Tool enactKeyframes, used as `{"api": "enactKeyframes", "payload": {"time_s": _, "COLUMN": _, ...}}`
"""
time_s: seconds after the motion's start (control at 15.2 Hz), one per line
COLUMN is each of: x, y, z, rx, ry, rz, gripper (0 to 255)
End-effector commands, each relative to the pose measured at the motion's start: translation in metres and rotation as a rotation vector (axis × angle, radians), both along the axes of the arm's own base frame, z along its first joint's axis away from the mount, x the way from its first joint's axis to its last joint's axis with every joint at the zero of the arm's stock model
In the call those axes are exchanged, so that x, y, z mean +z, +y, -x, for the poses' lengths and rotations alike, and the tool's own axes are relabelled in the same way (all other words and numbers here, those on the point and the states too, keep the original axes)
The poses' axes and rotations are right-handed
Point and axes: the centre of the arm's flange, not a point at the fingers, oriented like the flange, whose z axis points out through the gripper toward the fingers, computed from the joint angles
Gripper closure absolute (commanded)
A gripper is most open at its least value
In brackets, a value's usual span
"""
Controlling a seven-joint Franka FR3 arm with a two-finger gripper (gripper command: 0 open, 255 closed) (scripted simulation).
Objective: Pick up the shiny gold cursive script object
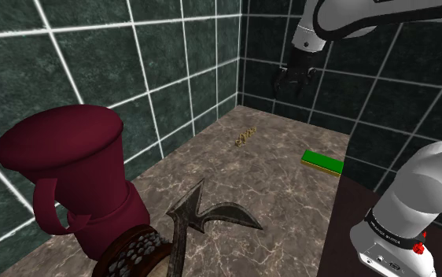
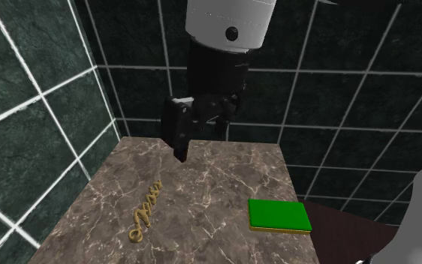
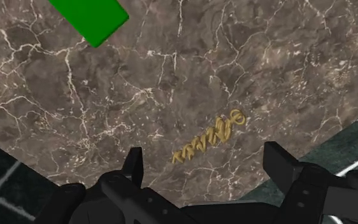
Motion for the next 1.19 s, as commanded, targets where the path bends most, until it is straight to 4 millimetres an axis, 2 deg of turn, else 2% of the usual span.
{"api": "enactKeyframes", "payload": {"time_s": 0.0, "x": -0.022, "y": 0.011, "z": -0.017, "rx": -0.089, "ry": 0.011, "rz": -0.002, "gripper": 0}}
{"api": "enactKeyframes", "payload": {"time_s": 0.53, "x": -0.100, "y": 0.027, "z": -0.094, "rx": -0.423, "ry": 0.066, "rz": -0.004, "gripper": 0}}
{"api": "enactKeyframes", "payload": {"time_s": 1.06, "x": -0.181, "y": 0.018, "z": -0.169, "rx": -0.756, "ry": 0.120, "rz": -0.005, "gripper": 0}}
{"api": "enactKeyframes", "payload": {"time_s": 1.12, "x": -0.185, "y": 0.017, "z": -0.172, "rx": -0.771, "ry": 0.122, "rz": -0.005, "gripper": 0}}
